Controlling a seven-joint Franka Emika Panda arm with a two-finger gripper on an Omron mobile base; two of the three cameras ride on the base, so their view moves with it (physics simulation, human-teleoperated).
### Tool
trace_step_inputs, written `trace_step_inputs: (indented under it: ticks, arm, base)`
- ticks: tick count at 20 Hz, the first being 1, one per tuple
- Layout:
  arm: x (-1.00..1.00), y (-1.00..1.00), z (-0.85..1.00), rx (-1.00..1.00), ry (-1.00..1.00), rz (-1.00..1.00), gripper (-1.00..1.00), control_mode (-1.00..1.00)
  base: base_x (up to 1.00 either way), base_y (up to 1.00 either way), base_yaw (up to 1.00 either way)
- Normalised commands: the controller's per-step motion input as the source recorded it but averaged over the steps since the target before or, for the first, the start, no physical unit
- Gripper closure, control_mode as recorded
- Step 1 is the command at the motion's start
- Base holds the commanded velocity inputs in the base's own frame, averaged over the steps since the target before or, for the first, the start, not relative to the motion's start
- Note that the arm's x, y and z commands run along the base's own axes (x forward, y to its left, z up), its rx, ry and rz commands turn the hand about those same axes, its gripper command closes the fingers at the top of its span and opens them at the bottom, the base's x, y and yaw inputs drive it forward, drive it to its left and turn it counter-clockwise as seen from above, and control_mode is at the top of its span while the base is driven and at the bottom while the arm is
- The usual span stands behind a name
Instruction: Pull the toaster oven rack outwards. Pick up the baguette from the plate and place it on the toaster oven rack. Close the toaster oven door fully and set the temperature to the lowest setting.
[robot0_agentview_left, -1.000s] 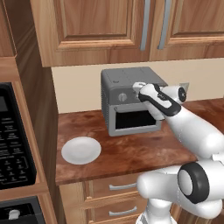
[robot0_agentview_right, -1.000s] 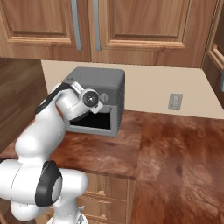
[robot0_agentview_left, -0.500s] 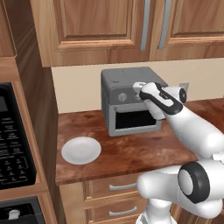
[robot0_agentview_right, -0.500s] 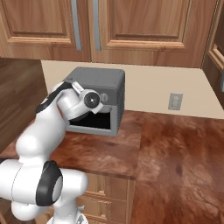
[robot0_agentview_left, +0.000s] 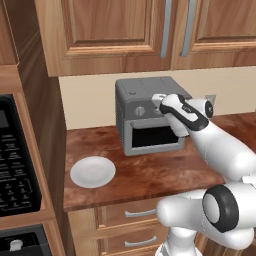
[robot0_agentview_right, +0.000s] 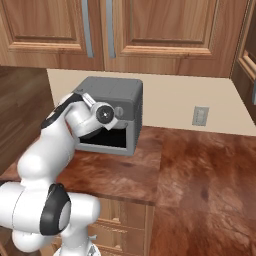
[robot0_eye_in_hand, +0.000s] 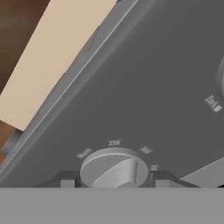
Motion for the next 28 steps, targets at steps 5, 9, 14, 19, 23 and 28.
trace_step_inputs:
  ticks: [5,9,14,19,23,28]
  arm:
    - [-0.22,0.0,-0.13,-0.27,-0.14,0.38,1.0,-1.0]
    - [-0.15,0.01,-0.22,-0.34,0.0,0.47,1.0,-1.0]
    - [-0.07,0.0,-0.31,-0.36,0.0,0.47,1.0,-1.0]
    - [-0.13,0.0,-0.28,-0.27,-0.07,0.38,1.0,-1.0]
    - [-0.37,0.0,-0.32,-0.24,-0.24,0.29,1.0,-1.0]
    - [-0.46,0.0,-0.26,-0.29,-0.35,0.23,1.0,-1.0]
  base:
    - [0.0,0.0,0.0]
    - [0.0,0.0,0.0]
    - [0.0,0.0,0.0]
    - [0.0,0.0,0.0]
    - [0.0,0.0,0.0]
    - [0.0,0.0,0.0]
